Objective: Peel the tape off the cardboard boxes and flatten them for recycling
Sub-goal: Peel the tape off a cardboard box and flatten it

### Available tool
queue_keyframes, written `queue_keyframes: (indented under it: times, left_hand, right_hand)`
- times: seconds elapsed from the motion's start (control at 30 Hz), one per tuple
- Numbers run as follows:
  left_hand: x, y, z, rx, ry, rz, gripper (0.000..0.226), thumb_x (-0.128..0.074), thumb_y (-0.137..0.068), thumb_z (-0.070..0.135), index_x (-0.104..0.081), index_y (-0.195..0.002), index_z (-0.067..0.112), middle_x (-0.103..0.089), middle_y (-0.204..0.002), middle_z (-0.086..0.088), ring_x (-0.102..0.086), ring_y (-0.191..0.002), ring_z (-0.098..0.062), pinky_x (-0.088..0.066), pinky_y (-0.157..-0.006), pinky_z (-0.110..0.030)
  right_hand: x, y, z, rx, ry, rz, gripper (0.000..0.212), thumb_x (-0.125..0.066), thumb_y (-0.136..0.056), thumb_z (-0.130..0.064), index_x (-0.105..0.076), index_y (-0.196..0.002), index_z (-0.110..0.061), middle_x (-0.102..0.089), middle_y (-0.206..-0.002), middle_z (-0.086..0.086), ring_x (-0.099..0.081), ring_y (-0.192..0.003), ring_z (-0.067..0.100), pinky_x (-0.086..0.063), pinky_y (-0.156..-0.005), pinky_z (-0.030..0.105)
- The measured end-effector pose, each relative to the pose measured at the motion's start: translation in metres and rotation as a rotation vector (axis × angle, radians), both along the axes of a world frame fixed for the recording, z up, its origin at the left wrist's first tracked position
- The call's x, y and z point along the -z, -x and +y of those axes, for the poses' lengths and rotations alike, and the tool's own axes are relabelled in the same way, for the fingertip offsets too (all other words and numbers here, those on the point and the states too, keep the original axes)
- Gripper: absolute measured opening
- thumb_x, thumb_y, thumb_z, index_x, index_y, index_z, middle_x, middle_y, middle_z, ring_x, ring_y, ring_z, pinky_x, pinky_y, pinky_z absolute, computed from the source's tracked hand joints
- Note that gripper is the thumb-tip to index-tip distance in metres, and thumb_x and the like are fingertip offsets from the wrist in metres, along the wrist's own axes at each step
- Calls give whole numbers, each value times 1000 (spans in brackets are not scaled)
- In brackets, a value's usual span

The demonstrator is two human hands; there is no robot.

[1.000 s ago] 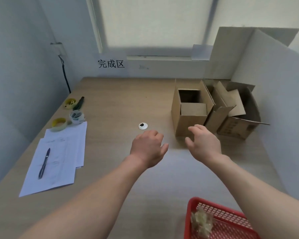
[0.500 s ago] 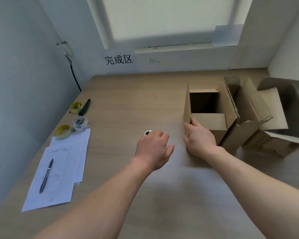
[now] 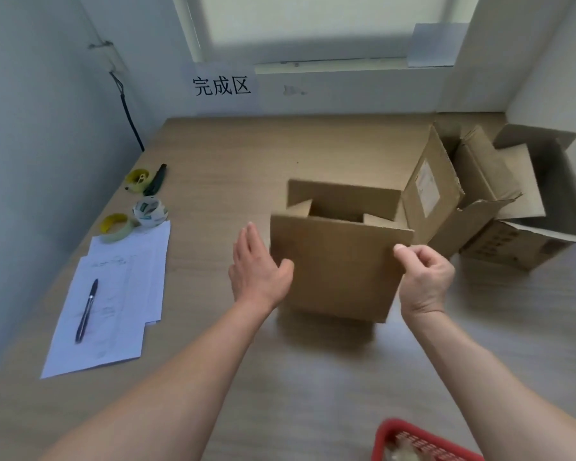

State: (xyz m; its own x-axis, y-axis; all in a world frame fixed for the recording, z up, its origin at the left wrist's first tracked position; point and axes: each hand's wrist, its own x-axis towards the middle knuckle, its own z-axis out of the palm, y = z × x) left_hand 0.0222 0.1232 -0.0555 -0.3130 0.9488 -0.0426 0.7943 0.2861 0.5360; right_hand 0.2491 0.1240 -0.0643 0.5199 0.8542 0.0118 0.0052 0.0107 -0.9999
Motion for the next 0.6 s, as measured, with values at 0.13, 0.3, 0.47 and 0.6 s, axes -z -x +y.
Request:
queue_keyframes:
  times: [0.13,0.3,0.47,0.6]
  left_hand:
    - [8,10,-37,89,80,-318,79,-56,-80,53,-32,-150,27,-52,-145,4,-51,-129,-18,-45,-107,-44]
    - [10,14,-69,268,89,-360,52,-56,-96,29,-46,-147,24,-58,-133,5,-54,-119,-13,-46,-104,-33]
    - [5,41,-73,232,20,-282,59,-56,-94,25,-39,-150,23,-47,-143,0,-51,-125,-18,-42,-98,-29]
    - [3,51,-71,289,9,-267,65,-58,-91,23,-33,-152,24,-38,-150,1,-48,-129,-17,-38,-97,-25]
  right_hand:
    - [5,13,-16,-51,154,-9,30,-73,-70,-36,-75,-100,-35,-66,-116,8,-60,-110,22,-48,-103,44]
    - [5,62,-51,-208,292,-7,59,-67,-93,-20,-43,-146,-27,-61,-114,-9,-56,-111,9,-42,-106,36]
    - [-7,92,-58,115,318,-131,47,-68,-90,-21,-45,-131,-25,-60,-120,3,-57,-111,24,-46,-92,33]
    - [-7,80,-55,201,367,-202,63,-67,-87,-12,-38,-142,-21,-54,-136,8,-56,-121,29,-45,-99,34]
